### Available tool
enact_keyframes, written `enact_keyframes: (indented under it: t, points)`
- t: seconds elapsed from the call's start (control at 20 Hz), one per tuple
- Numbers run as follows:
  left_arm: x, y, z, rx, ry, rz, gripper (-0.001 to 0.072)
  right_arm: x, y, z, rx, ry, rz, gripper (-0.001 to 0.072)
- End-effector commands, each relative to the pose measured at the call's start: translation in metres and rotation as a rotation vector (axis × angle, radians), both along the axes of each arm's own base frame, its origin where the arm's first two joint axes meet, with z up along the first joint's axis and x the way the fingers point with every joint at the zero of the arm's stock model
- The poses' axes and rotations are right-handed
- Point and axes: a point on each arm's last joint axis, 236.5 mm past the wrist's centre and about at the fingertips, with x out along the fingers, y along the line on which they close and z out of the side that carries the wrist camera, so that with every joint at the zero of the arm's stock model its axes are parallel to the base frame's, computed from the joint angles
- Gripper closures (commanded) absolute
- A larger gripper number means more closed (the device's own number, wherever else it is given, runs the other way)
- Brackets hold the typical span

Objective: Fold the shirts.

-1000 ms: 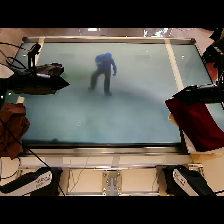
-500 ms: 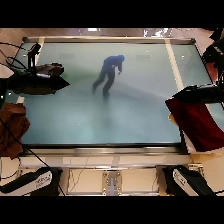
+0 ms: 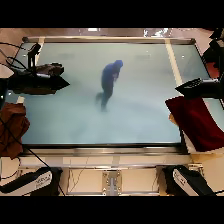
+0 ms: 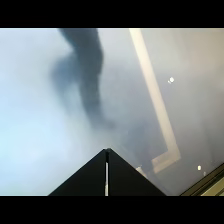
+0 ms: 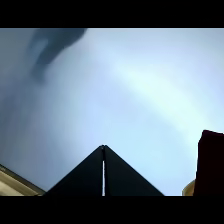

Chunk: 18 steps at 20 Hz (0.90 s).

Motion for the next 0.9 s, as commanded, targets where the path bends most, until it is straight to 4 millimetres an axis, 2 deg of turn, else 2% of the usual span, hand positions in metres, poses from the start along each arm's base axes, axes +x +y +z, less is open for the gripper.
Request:
enact_keyframes:
  t: [0.0,0.15,0.3,0.4,0.45,0.5,0.6,0.65,0.75,0.85]
  points:
    - [0.0,0.0,-0.001,0.0,0.002,0.0,0.0696,0.015,-0.003,0.012,0.002,-0.08,-0.024,0.07]
    - [0.001,0.001,0.0,0.001,-0.003,0.004,0.0697,0.022,-0.004,0.019,0.012,-0.119,-0.042,0.0701]
    - [0.003,0.001,0.0,0.002,-0.008,0.007,0.0696,0.023,0.003,0.025,0.052,-0.131,-0.035,0.0701]
    - [0.008,0.01,-0.004,0.048,-0.029,0.023,0.0686,0.027,0.002,0.028,0.058,-0.148,-0.043,0.0698]
    - [0.017,0.028,-0.01,0.122,-0.057,0.056,0.0641,0.029,0.002,0.031,0.064,-0.158,-0.053,0.0677]
    - [0.026,0.052,-0.015,0.218,-0.089,0.096,0.0537,0.029,0.004,0.032,0.075,-0.159,-0.048,0.0677]
    - [0.041,0.116,-0.02,0.427,-0.141,0.207,0.0287,0.024,0.008,0.029,0.083,-0.136,-0.031,0.0675]
    - [0.045,0.152,-0.019,0.491,-0.14,0.312,0.0221,0.018,0.01,0.024,0.08,-0.107,-0.014,0.0581]
    - [0.038,0.231,-0.016,0.612,-0.106,0.549,0.0213,0.01,0.014,0.017,0.09,-0.056,-0.003,0.0226]
    - [0.014,0.301,-0.015,0.693,-0.049,0.744,0.0213,0.007,0.016,0.016,0.12,-0.027,-0.023,0.0207]
